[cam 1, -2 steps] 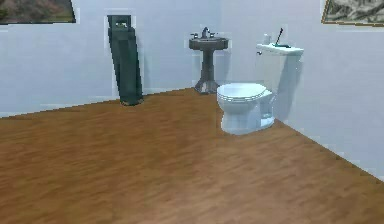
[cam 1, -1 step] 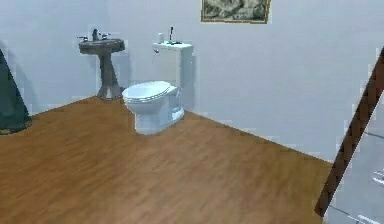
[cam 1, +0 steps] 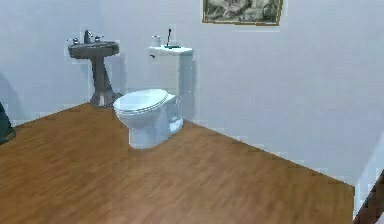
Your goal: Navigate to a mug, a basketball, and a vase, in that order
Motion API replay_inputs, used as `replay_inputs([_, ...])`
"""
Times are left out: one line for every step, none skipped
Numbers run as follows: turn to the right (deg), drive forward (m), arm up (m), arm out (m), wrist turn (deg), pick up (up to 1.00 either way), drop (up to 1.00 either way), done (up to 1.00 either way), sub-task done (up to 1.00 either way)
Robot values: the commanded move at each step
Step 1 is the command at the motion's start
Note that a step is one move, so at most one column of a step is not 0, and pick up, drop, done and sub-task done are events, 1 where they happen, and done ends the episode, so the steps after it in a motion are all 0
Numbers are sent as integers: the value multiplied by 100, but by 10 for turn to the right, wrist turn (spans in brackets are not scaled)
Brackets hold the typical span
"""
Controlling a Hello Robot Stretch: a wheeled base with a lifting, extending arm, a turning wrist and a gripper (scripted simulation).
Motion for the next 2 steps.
replay_inputs([-450, 0, 0, 0, 0, 0, 0, 0, 0])
replay_inputs([-450, 0, 0, 0, 0, 0, 0, 0, 0])
